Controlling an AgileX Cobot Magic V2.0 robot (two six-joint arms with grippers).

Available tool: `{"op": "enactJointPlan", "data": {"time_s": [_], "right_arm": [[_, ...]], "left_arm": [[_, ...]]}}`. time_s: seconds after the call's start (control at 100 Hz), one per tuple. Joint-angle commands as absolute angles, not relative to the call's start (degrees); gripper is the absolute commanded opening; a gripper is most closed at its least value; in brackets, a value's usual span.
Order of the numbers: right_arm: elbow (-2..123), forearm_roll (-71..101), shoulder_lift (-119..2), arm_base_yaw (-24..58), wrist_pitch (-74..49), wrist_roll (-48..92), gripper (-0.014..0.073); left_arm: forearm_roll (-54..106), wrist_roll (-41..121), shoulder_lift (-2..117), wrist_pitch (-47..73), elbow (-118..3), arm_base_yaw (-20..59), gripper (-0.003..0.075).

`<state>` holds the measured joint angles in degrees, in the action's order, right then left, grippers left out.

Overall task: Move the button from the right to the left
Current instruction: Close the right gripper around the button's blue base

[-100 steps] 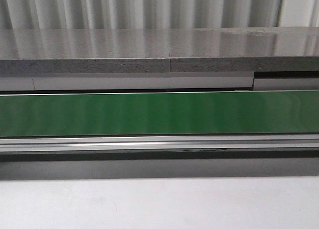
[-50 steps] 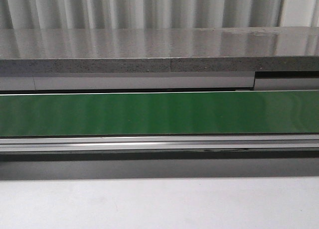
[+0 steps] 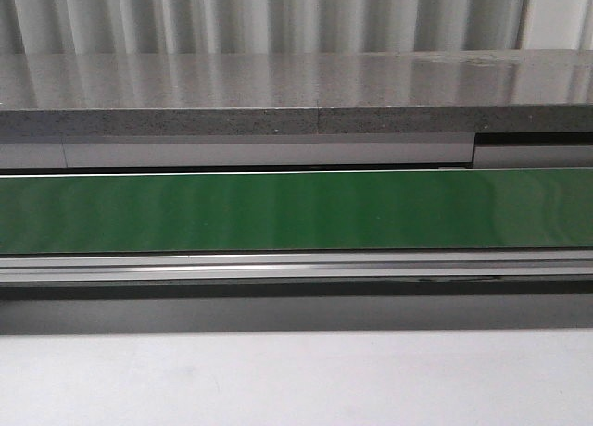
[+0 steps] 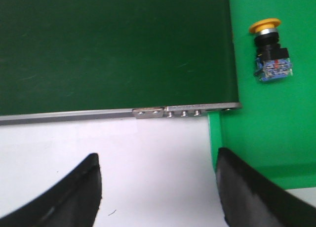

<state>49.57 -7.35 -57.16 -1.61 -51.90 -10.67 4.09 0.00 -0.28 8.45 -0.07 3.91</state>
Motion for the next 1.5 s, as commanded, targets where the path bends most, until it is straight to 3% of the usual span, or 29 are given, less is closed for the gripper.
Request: {"op": "enactJointPlan", "data": {"time_s": [0.0,0.55,1.18,1.39,1.49], "right_arm": [[54.0,-9.4,-60.1,-4.0,-50.7,-11.4,0.0498],[58.7,-0.4,-81.9,-29.1,-43.2,-11.5,0.0498],[68.4,-1.9,-100.9,-30.3,-43.6,0.9,0.0493],[70.9,-1.9,-104.3,-30.3,-43.9,6.2,0.0389],[72.0,-1.9,-105.8,-30.3,-44.0,6.4,0.0246]], "left_arm": [[4.6,0.0,-2.3,4.0,1.3,3.7,-0.002],[4.6,0.0,-2.3,4.0,1.3,3.7,-0.002],[4.6,0.0,-2.3,4.0,1.3,3.7,-0.002],[4.6,0.0,-2.3,4.0,1.3,3.7,-0.002],[4.6,0.0,-2.3,4.0,1.3,3.7,-0.002]]}}
